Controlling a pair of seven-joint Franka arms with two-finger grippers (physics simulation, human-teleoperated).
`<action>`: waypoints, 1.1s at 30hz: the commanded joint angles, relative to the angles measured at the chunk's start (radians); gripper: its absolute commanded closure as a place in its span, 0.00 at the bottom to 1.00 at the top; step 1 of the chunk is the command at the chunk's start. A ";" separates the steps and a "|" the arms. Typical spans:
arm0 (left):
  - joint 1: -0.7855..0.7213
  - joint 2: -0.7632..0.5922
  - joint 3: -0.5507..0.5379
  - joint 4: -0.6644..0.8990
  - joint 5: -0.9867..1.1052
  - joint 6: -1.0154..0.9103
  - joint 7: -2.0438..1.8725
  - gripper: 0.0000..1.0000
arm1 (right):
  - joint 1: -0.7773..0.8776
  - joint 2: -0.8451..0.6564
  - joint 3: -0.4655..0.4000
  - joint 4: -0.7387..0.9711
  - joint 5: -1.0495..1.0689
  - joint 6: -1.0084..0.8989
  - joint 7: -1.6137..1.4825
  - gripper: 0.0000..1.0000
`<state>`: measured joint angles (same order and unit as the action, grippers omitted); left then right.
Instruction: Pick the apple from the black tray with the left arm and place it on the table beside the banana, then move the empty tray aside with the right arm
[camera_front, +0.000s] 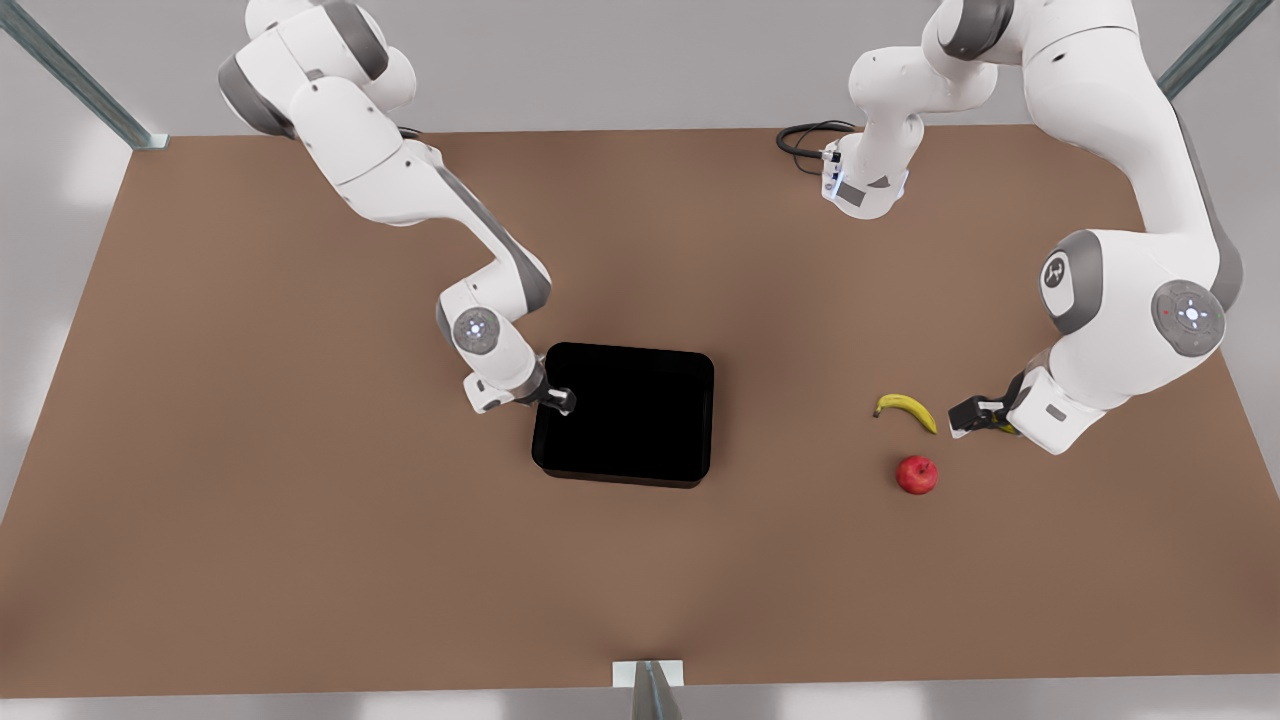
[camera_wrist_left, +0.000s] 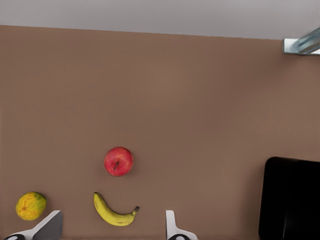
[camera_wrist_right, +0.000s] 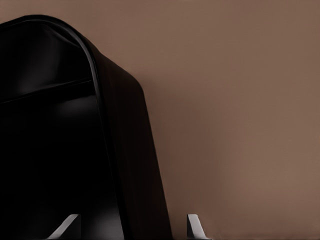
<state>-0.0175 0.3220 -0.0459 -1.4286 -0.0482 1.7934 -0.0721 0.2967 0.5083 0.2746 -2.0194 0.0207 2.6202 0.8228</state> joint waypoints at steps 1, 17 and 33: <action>0.001 0.003 0.000 0.001 -0.001 0.000 0.060 0.00 | -0.001 0.003 0.000 0.001 -0.001 0.001 0.102 0.27; 0.014 0.003 0.000 0.004 -0.001 -0.005 0.061 0.00 | -0.030 -0.192 -0.038 0.087 0.010 -0.407 -0.120 0.80; 0.017 0.003 0.000 0.005 -0.001 -0.005 0.061 0.00 | -0.090 -0.105 -0.558 0.407 0.076 -0.664 -1.714 0.80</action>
<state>0.0000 0.3265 -0.0459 -1.4244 -0.0499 1.7891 -0.0196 0.2153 0.3899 -0.2715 -1.6344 0.0686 1.9957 0.1526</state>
